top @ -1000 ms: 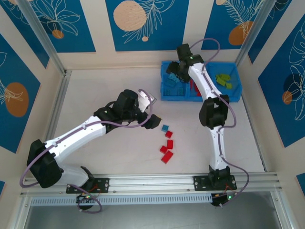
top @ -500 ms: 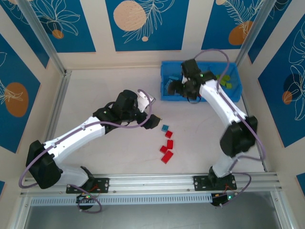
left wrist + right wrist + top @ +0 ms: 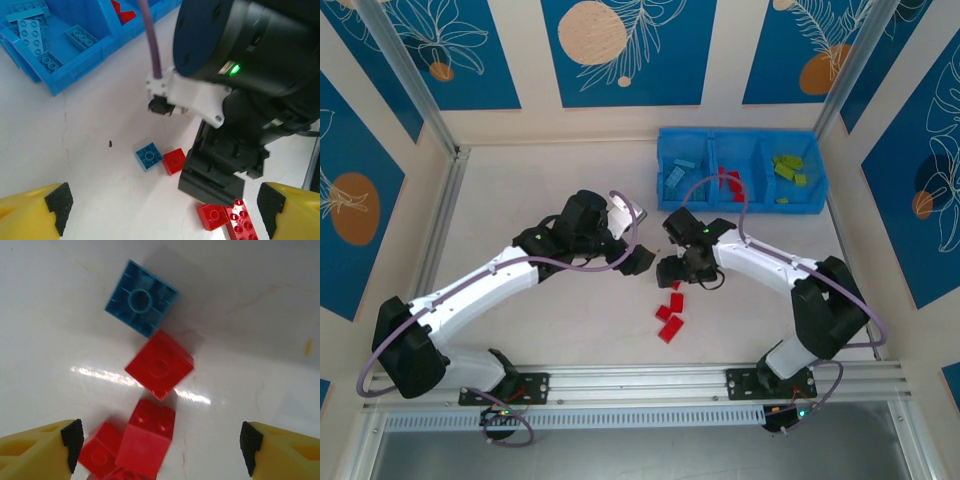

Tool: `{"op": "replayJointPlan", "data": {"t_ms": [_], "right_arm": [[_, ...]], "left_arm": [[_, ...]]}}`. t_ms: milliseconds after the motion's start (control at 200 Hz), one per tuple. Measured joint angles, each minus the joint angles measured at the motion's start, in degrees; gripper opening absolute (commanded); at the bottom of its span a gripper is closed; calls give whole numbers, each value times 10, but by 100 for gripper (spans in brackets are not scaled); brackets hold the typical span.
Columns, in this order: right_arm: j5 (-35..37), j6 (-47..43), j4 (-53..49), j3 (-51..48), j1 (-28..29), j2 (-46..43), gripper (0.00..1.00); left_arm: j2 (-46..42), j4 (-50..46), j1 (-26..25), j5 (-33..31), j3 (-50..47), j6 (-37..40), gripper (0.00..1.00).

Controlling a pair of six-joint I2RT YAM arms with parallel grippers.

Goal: Sort the legos into containers by color

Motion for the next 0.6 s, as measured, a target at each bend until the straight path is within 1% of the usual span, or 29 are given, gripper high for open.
{"op": "replayJointPlan", "data": {"t_ms": [75, 180, 315, 420, 495, 600], "right_arm": [[5, -12, 23, 0, 5, 22, 84], [16, -31, 48, 0, 9, 57, 79], [30, -56, 64, 1, 12, 94, 66], [36, -68, 68, 1, 17, 105, 55], [36, -72, 71, 1, 24, 105, 50], [38, -70, 71, 1, 28, 105, 45]], "left_arm": [[0, 0, 0, 1, -2, 0, 96], [0, 0, 0, 1, -11, 0, 97], [-1, -1, 0, 1, -23, 0, 96], [-6, -2, 0, 1, -28, 0, 97], [-14, -2, 0, 1, -33, 0, 97], [-21, -2, 0, 1, -38, 0, 97]]}}
